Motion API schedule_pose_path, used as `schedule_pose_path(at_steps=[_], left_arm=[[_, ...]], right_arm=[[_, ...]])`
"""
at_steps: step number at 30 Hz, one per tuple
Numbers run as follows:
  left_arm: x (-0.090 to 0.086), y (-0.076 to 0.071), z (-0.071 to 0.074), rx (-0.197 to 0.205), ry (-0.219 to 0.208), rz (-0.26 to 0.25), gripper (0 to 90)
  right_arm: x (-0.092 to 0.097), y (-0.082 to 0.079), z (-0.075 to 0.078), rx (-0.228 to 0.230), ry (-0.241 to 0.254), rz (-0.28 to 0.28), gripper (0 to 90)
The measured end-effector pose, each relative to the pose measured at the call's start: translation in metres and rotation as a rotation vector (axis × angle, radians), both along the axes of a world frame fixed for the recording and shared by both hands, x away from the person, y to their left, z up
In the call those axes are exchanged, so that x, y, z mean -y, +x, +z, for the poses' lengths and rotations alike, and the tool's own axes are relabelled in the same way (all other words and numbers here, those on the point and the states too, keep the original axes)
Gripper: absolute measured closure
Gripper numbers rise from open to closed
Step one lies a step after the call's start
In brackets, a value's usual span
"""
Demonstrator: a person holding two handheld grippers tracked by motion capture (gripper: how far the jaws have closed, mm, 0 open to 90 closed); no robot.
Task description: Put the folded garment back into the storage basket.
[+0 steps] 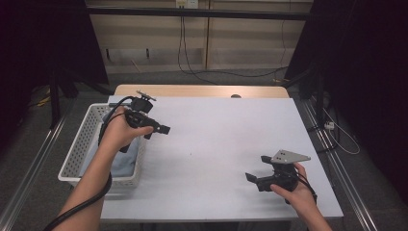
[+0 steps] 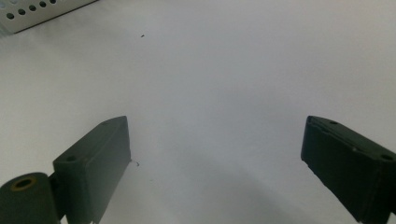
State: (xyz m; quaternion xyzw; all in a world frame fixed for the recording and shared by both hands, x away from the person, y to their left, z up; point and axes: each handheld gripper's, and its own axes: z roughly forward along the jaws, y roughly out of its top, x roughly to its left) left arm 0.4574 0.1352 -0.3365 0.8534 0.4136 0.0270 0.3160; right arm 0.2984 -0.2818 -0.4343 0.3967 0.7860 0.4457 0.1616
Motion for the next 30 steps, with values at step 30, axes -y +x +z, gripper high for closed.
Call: schedule_pose_path(at_steps=[30], left_arm=[[0.032, -0.026, -0.021, 0.022, -0.006, -0.144, 15.3]], right_arm=[[0.002, -0.001, 0.0, -0.011, 0.007, 0.002, 7.7]])
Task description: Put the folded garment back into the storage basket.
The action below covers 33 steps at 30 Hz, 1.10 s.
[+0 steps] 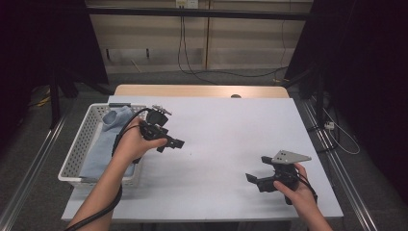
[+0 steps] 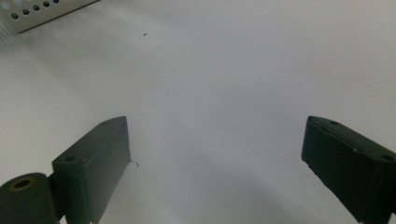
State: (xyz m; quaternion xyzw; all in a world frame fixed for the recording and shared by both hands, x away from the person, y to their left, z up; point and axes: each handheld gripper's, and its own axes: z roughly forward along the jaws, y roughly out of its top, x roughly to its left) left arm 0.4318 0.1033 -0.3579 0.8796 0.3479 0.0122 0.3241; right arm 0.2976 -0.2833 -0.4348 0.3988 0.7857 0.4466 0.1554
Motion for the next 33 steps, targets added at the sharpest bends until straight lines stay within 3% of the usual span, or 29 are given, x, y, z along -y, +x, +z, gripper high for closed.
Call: schedule_pose_path(at_steps=[15, 33], left_arm=[[0.007, -0.016, -0.007, 0.032, -0.003, -0.054, 12.5], [0.01, -0.033, -0.024, 0.014, -0.041, -0.074, 11.3]], right_arm=[[0.0, -0.001, 0.0, -0.002, -0.002, 0.009, 7.6], [0.001, -0.002, 0.0, -0.005, -0.001, 0.023, 7.5]])
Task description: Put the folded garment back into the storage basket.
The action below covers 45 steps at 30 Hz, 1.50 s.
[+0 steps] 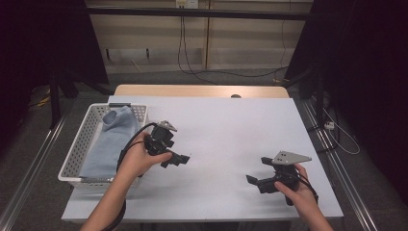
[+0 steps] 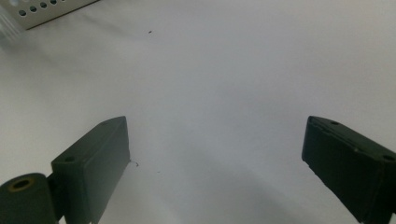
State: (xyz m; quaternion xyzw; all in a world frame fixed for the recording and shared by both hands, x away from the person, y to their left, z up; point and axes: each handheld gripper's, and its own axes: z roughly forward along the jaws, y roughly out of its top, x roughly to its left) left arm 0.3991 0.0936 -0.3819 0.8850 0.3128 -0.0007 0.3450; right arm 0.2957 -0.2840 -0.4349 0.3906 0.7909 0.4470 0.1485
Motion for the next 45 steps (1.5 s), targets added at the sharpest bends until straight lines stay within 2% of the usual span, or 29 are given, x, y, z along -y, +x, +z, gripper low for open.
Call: schedule_pose_path(at_steps=[15, 26, 31, 45], left_arm=[[0.001, -0.013, -0.011, 0.02, -0.015, -0.031, 9.7], [-0.003, -0.024, -0.01, 0.042, -0.042, -0.027, 9.5], [-0.006, -0.027, -0.013, 0.04, -0.051, -0.017, 9.5], [-0.008, -0.037, -0.022, 0.033, -0.049, -0.039, 9.4]], right_arm=[[-0.001, -0.001, 0.0, -0.008, 0.004, 0.008, 7.5], [-0.002, -0.002, 0.001, -0.015, 0.004, 0.012, 7.5], [-0.001, -0.003, 0.003, -0.015, 0.003, 0.011, 7.4], [-0.001, -0.006, 0.001, -0.019, -0.001, 0.011, 7.4]])
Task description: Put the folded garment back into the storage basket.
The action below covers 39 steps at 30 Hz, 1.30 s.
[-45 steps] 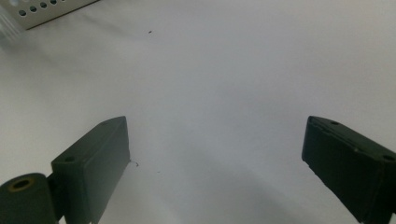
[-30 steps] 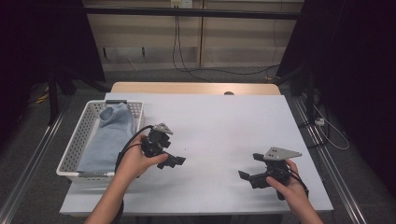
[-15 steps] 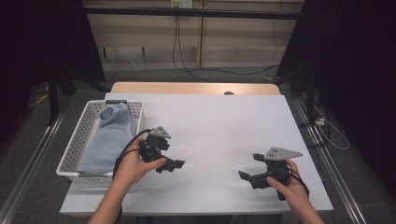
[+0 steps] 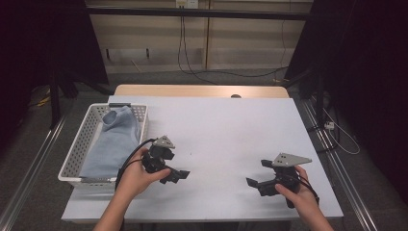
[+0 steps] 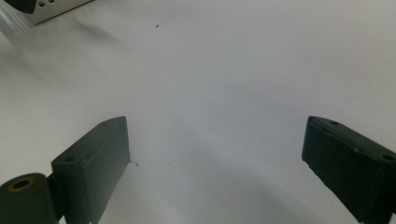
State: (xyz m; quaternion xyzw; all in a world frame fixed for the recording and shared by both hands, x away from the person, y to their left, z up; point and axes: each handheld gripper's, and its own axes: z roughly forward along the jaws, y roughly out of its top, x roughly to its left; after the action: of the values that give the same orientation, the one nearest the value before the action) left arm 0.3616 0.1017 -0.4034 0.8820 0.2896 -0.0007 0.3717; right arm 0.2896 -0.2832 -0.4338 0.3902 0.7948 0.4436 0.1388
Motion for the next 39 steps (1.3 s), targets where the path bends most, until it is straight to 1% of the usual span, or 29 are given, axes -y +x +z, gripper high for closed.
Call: schedule_pose_path(at_steps=[2, 7, 15, 18, 20, 26, 30, 33, 39], left_arm=[[-0.001, -0.002, -0.003, -0.005, 0.003, 0.001, 9.4], [-0.002, -0.004, -0.004, -0.004, 0.005, -0.007, 9.3], [-0.005, -0.007, -0.005, -0.002, -0.017, 0.003, 9.1], [-0.008, -0.007, -0.006, 0.004, -0.013, 0.006, 9.0], [-0.009, -0.008, -0.008, -0.002, -0.023, 0.009, 9.0], [-0.013, -0.011, -0.011, 0.0, -0.013, 0.008, 8.9], [-0.017, -0.012, -0.013, -0.006, -0.016, 0.015, 8.7], [-0.018, -0.013, -0.014, -0.007, -0.015, 0.009, 8.6], [-0.024, -0.014, -0.013, -0.001, -0.02, 0.017, 8.4]], right_arm=[[0.001, -0.001, 0.0, -0.003, -0.001, -0.004, 7.4], [0.002, -0.001, -0.002, -0.008, -0.004, -0.003, 7.5], [0.004, -0.003, -0.002, -0.004, 0.016, -0.009, 7.4], [0.004, -0.003, -0.003, -0.002, 0.015, -0.009, 7.4], [0.005, -0.003, -0.003, -0.002, 0.015, -0.01, 7.4], [0.006, -0.003, -0.005, -0.002, 0.008, -0.009, 7.5], [0.004, -0.004, -0.005, 0.003, 0.0, -0.005, 7.4], [0.004, -0.005, -0.005, 0.004, -0.001, -0.006, 7.5], [0.003, -0.005, -0.005, 0.006, 0.001, -0.006, 7.4]])
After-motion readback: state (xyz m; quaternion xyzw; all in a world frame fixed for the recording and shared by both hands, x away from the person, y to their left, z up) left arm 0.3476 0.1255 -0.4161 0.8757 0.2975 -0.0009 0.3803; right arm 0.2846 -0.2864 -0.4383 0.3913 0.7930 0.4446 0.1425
